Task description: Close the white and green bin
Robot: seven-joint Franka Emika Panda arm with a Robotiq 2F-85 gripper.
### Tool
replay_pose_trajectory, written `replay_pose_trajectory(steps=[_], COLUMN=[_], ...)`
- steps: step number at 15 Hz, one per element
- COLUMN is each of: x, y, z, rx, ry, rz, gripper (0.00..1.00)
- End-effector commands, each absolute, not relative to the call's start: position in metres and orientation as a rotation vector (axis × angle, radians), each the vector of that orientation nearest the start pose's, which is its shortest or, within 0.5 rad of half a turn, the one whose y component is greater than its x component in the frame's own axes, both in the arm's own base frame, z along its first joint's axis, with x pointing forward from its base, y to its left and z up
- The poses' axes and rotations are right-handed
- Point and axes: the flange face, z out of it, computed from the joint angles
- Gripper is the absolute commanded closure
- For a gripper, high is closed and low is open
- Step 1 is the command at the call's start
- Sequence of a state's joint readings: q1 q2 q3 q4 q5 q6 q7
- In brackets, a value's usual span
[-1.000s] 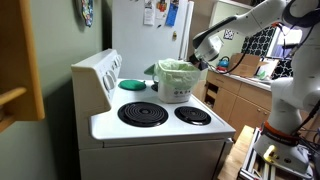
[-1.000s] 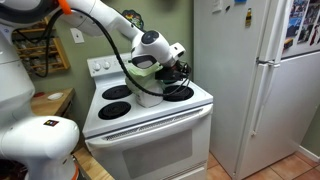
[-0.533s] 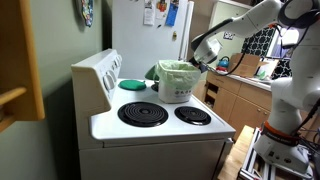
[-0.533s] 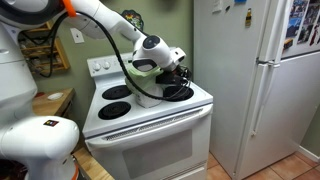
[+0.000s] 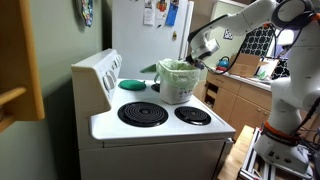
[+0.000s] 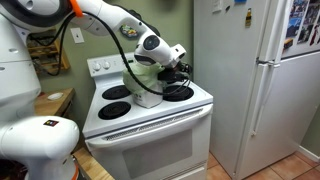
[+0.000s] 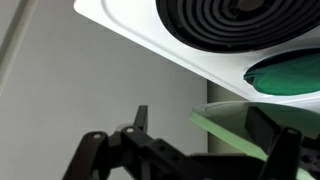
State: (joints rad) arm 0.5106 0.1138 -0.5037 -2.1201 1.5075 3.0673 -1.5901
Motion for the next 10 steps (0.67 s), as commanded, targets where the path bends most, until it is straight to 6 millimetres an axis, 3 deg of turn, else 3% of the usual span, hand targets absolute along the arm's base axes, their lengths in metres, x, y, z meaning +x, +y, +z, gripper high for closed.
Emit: replay_pose_trajectory(steps=[1,7,10], x=[0.5788,0.5847,0.5828], y=[-0.0651,-0.068,-0.0703], z=[0.4104,0.4118,0.4034], rx=[-2.797,-2.738,-2.742], ry=[-0.205,-0.177,-0.168], rz=[-1.467,-1.57,-1.577], gripper=[0.0,0.0,0.0])
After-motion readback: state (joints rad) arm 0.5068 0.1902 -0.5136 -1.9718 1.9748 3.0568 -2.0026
